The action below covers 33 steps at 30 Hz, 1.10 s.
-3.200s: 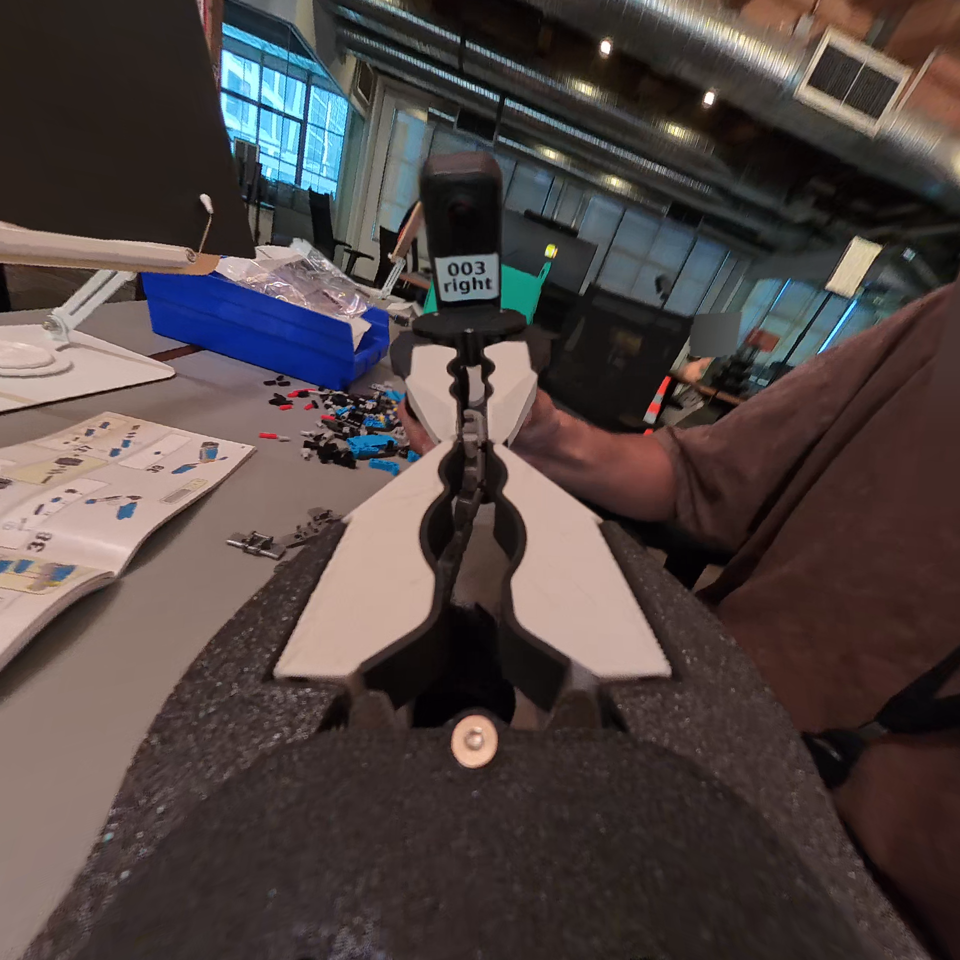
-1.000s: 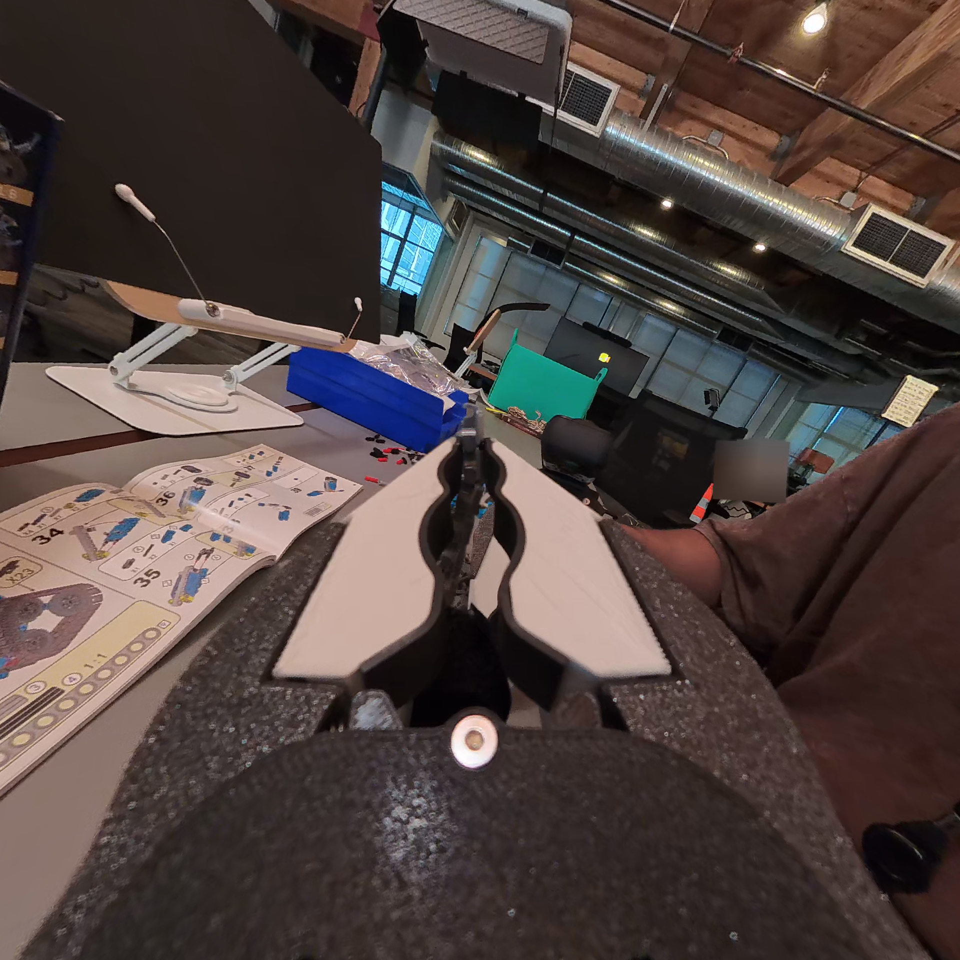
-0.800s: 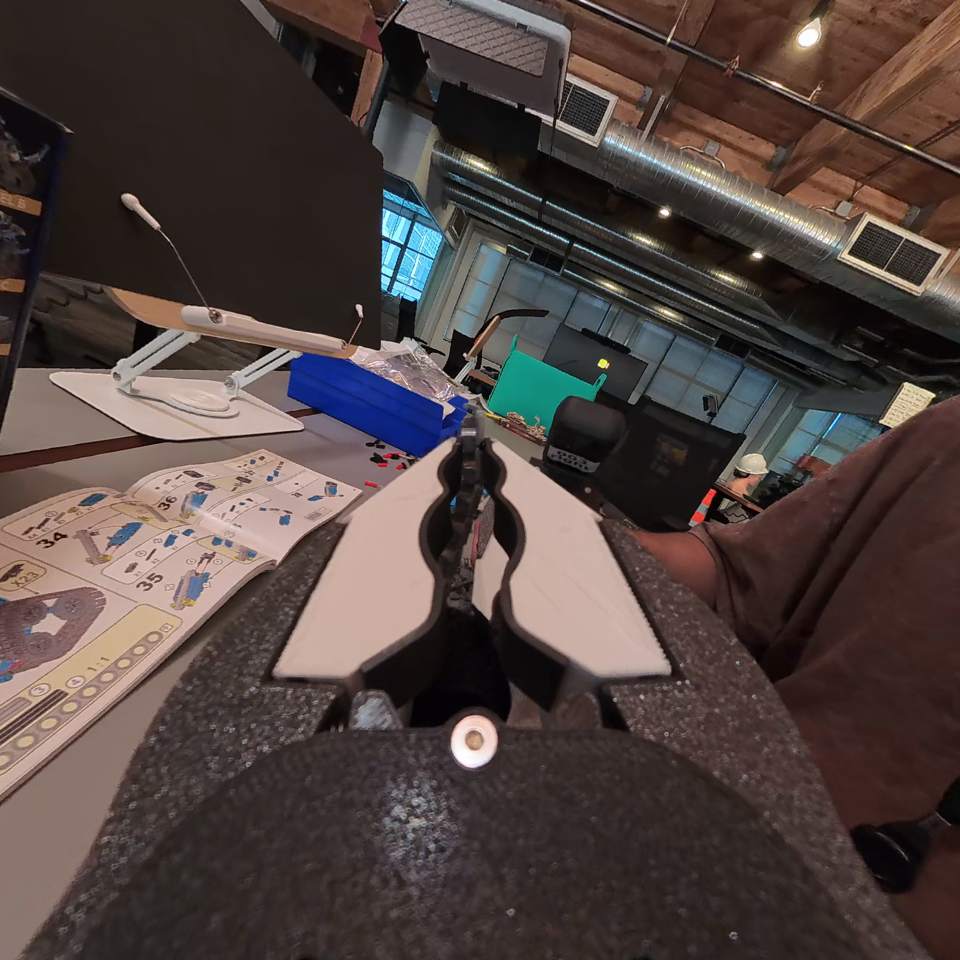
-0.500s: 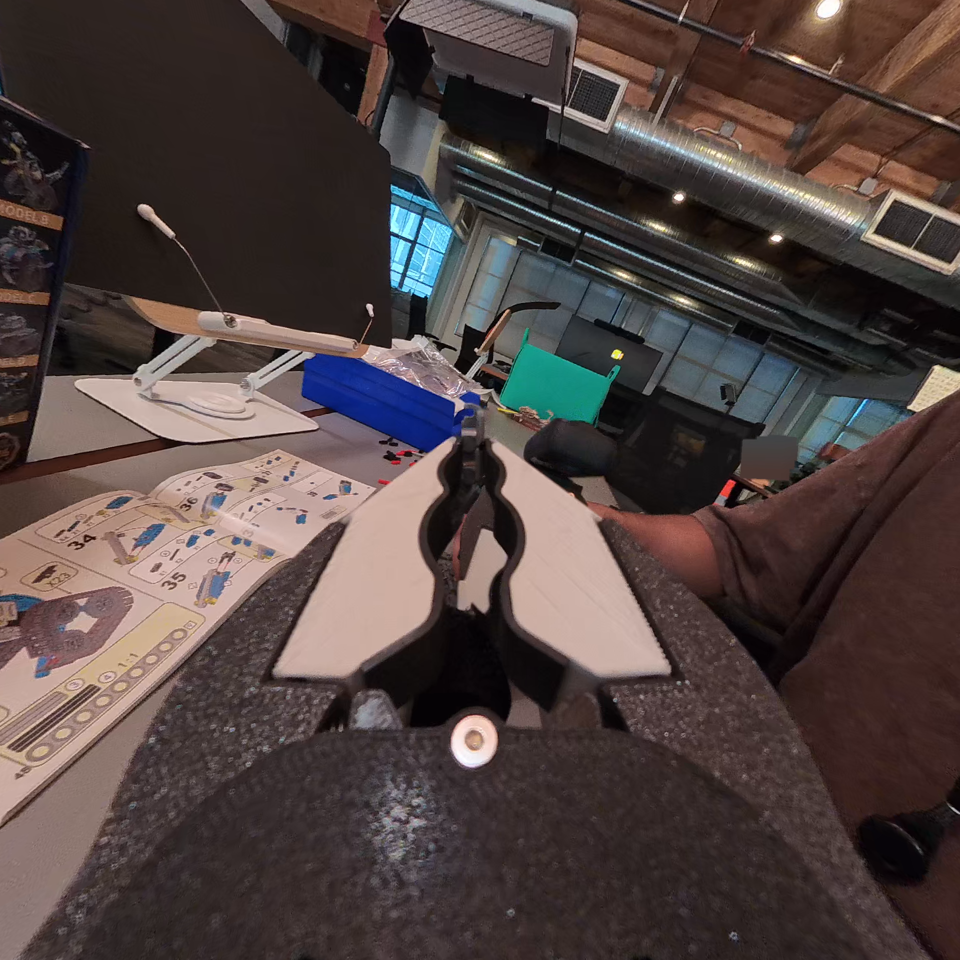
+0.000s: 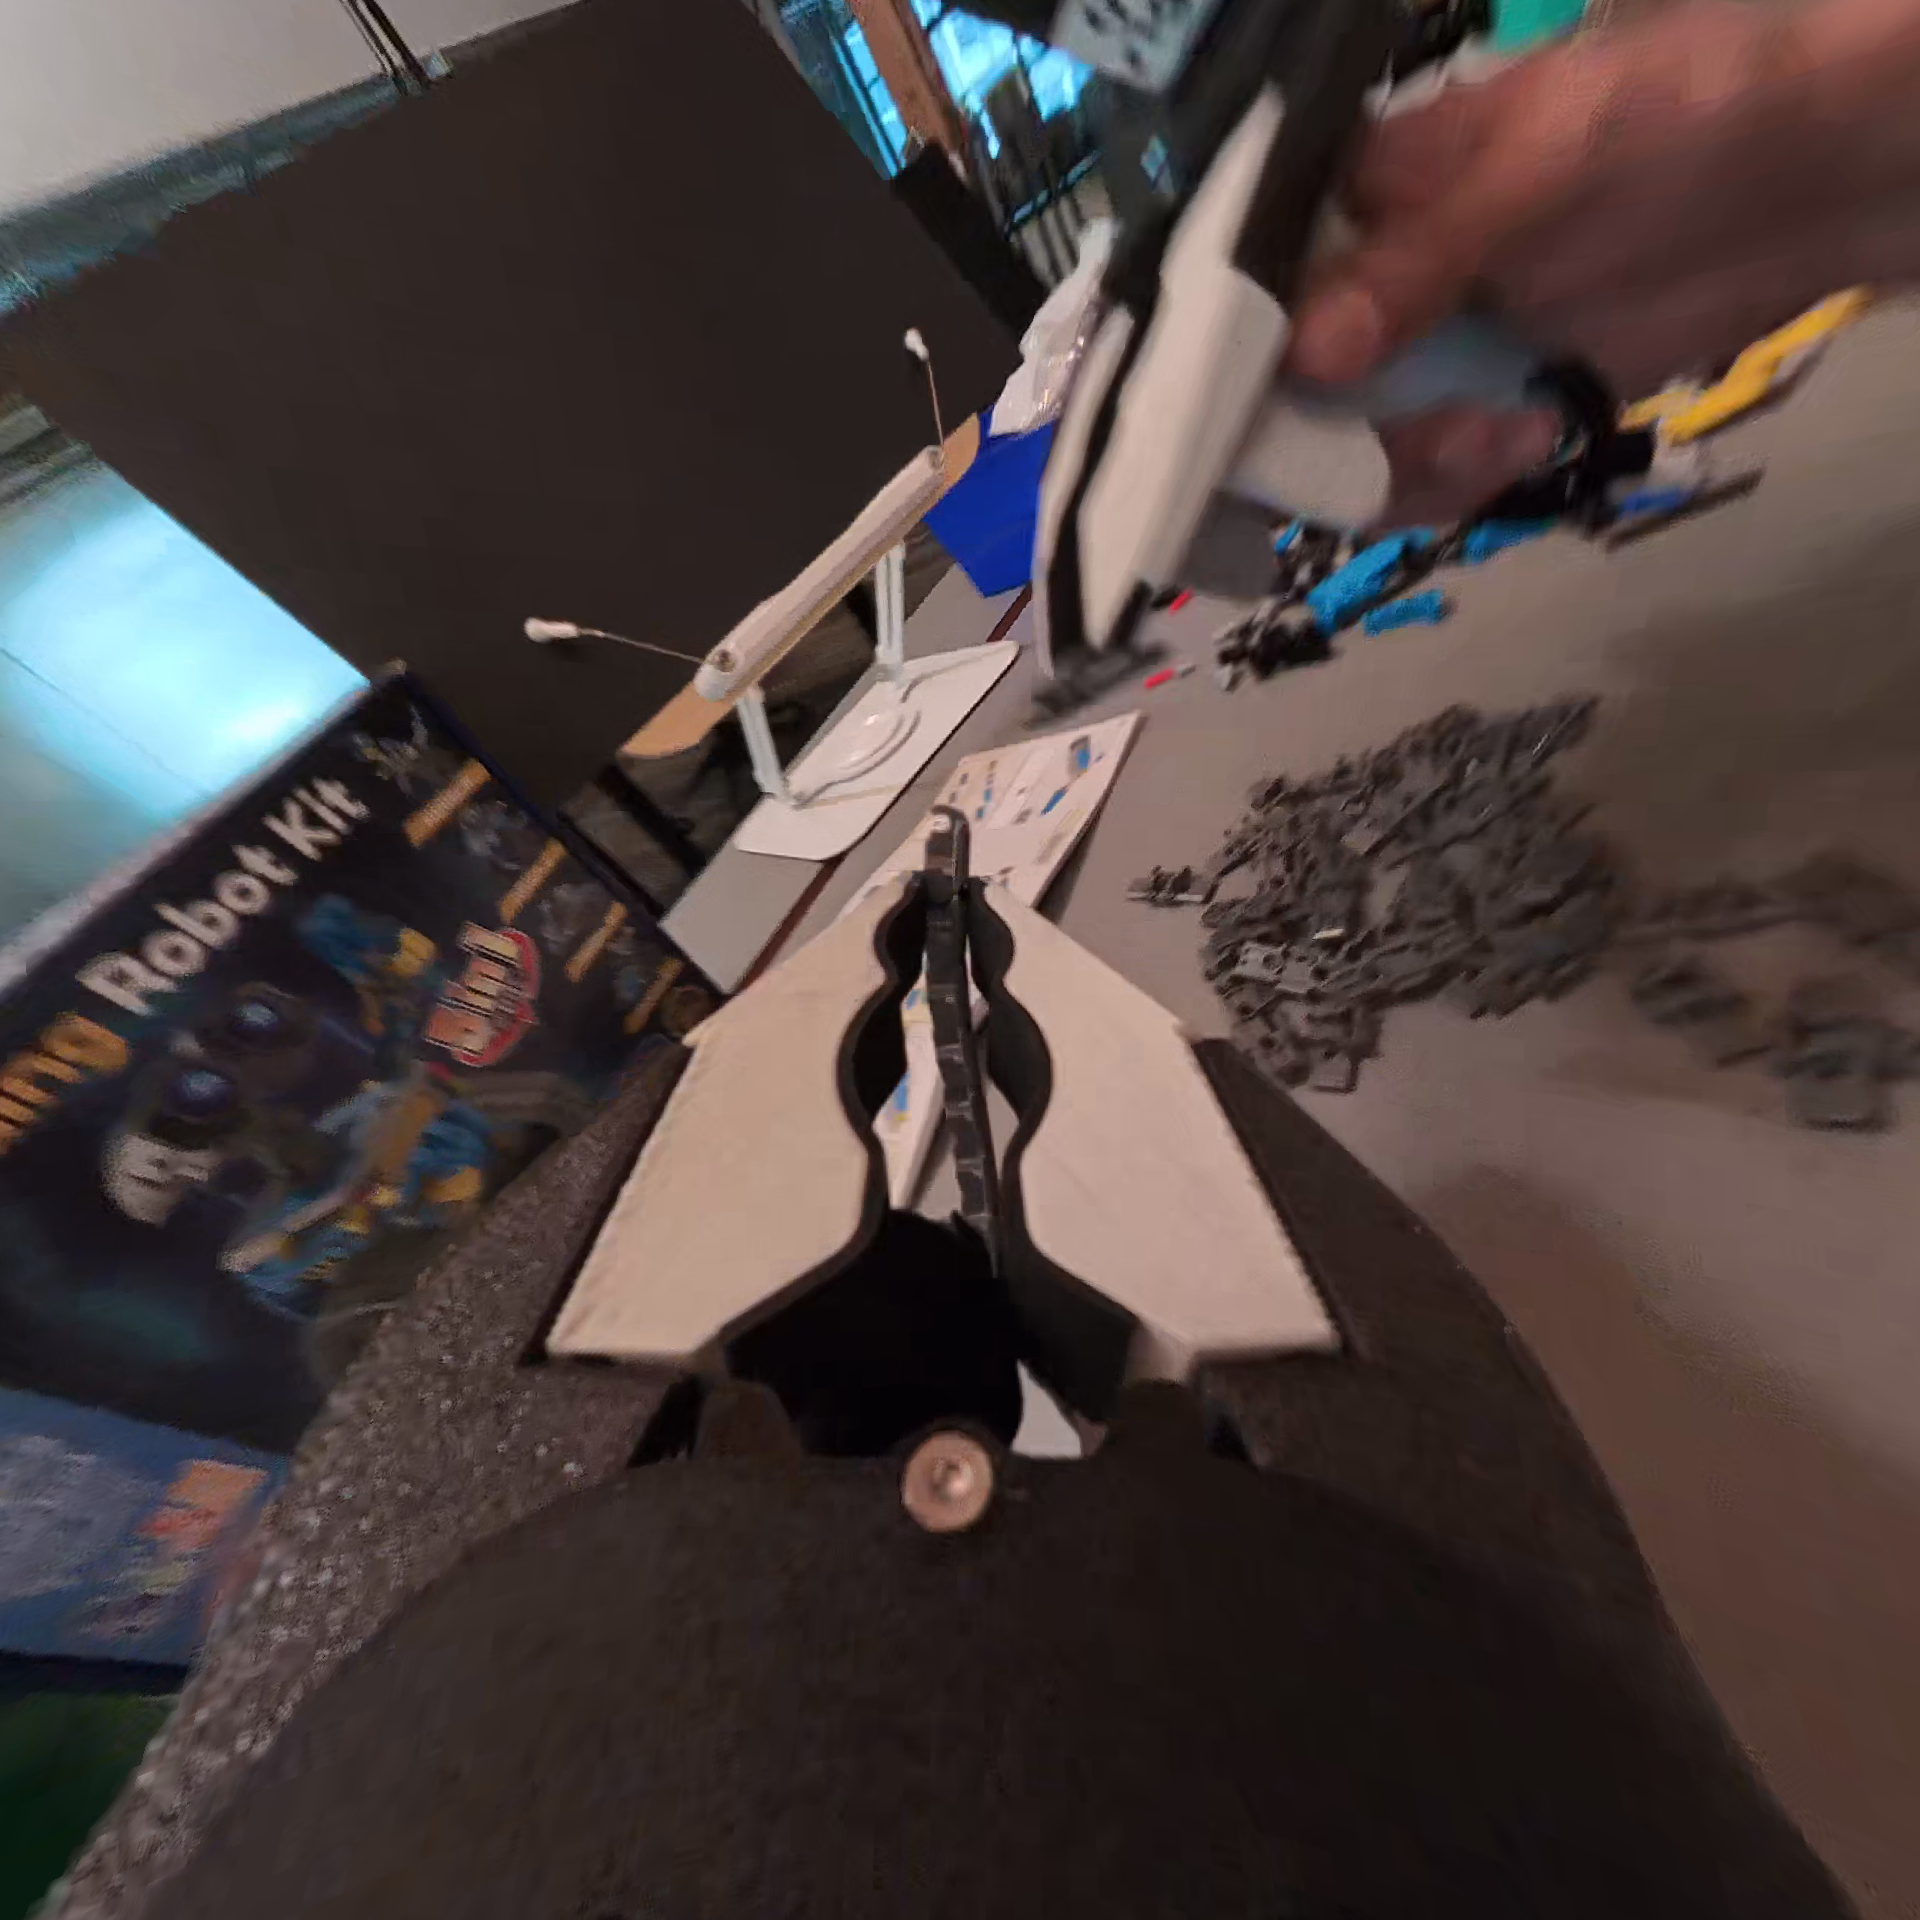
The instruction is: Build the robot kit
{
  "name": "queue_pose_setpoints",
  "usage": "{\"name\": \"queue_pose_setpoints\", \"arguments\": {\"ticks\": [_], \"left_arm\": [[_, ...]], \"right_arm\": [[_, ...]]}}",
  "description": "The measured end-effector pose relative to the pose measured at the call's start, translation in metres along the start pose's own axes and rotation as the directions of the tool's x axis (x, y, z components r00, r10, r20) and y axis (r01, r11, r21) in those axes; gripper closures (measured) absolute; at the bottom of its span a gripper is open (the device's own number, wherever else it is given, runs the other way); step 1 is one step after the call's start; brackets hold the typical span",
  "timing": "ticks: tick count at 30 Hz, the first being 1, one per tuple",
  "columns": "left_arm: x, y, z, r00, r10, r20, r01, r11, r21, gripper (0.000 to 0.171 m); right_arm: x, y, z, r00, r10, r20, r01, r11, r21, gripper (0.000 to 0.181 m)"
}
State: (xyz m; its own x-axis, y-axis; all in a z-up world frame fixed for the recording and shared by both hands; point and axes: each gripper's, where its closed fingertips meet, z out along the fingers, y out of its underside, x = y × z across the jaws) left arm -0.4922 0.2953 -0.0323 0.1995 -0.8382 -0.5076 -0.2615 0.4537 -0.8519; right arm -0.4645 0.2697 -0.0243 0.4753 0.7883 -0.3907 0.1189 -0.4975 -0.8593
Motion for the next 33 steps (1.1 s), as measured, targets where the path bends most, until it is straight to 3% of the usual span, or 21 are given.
{"name": "queue_pose_setpoints", "arguments": {"ticks": [4,7,11,22,33], "left_arm": [[0.018,-0.002,0.006,0.962,0.266,0.063,-0.262,0.963,-0.065,0.165],[0.027,0.000,0.009,0.904,0.421,0.078,-0.411,0.904,-0.121,0.165],[0.034,0.006,0.012,0.820,0.569,0.067,-0.550,0.814,-0.186,0.166],[0.046,0.015,0.016,0.721,0.692,0.035,-0.667,0.707,-0.235,0.166],[0.055,0.016,0.020,0.717,0.696,0.024,-0.674,0.702,-0.230,0.165]], "right_arm": [[-0.001,-0.002,-0.003,0.990,-0.098,-0.105,0.088,0.992,-0.096,0.171],[-0.001,0.012,-0.001,0.980,-0.146,-0.136,0.116,0.971,-0.207,0.170],[0.001,0.022,0.004,0.973,-0.180,-0.143,0.139,0.956,-0.258,0.170],[0.012,0.039,0.009,0.977,-0.132,-0.167,0.071,0.942,-0.328,0.170],[0.013,0.048,0.008,0.972,-0.168,-0.165,0.093,0.918,-0.386,0.170]]}}
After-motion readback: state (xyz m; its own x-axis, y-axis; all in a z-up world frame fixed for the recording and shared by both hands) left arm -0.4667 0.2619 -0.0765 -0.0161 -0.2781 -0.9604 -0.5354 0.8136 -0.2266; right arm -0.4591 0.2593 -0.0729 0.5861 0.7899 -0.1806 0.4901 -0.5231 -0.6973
